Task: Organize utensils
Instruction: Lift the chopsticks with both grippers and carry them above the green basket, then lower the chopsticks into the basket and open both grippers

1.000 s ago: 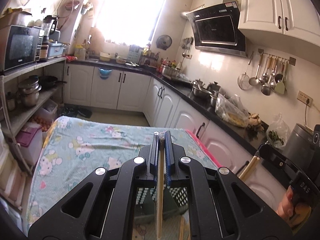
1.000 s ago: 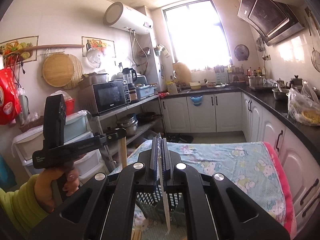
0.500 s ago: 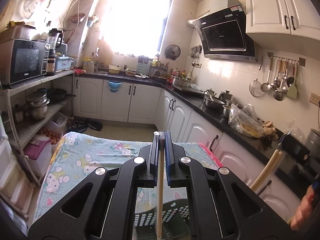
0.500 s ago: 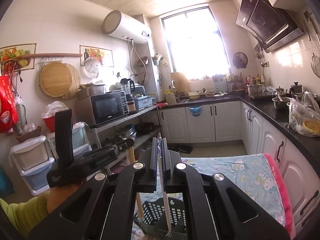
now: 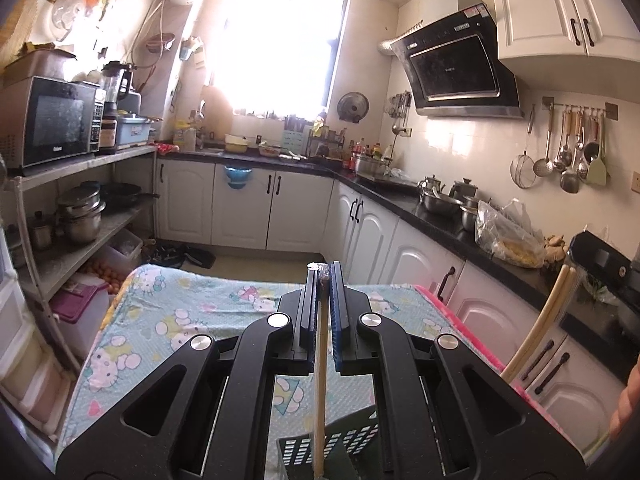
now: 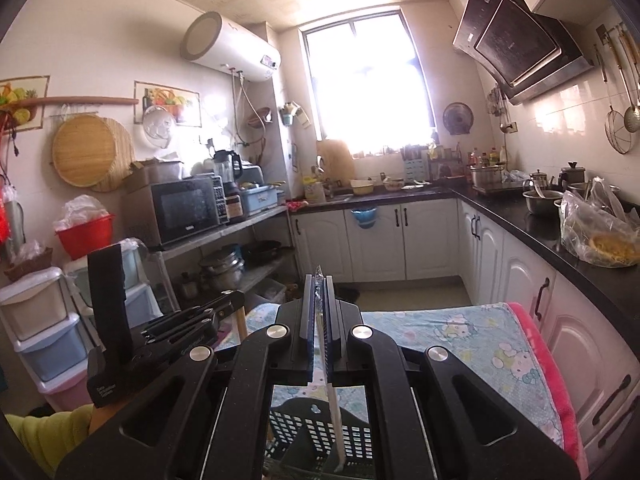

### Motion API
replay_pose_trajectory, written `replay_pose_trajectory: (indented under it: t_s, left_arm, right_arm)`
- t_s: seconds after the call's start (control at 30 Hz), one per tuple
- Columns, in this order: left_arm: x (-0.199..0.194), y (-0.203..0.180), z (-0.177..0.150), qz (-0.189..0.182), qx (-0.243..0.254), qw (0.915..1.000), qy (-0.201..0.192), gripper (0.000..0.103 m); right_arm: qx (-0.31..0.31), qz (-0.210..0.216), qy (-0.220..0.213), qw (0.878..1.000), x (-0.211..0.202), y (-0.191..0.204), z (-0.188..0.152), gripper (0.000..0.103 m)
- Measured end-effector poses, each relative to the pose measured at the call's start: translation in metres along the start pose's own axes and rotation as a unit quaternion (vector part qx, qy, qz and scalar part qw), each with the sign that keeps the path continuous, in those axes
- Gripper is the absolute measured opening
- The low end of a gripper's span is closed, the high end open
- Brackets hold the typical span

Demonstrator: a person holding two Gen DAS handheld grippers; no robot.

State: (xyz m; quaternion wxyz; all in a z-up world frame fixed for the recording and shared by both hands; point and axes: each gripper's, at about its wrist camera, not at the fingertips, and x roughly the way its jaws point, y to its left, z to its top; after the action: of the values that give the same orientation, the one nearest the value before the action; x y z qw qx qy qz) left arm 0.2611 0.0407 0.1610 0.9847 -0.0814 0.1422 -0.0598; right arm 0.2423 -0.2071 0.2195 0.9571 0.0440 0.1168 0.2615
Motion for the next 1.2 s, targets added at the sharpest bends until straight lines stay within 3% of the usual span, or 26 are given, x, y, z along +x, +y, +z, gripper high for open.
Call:
replay_pose_trajectory:
  t_s: [0.53, 0.87, 1.2]
  left_arm:
    - [0.015, 0.019, -0.044, -0.030, -0.005, 0.9990, 0.031, 0.003]
    - [0.020, 0.029, -0.064, -0.034, -0.024, 0.9957, 0.083, 0.003]
    - [0.016, 0.041, -0.077, -0.024, -0.051, 0.9937, 0.097, 0.003]
  right_arm:
    - [0.033, -0.033, 0.036, 0.998, 0.030, -0.016, -0.039, 0.004]
    - [0.075, -0.030, 0.048, 0.996, 0.029, -0.028, -0.053, 0.004]
    - [0.103, -0.036, 0.064, 0.992, 0.022, -0.044, -0.072, 0.005]
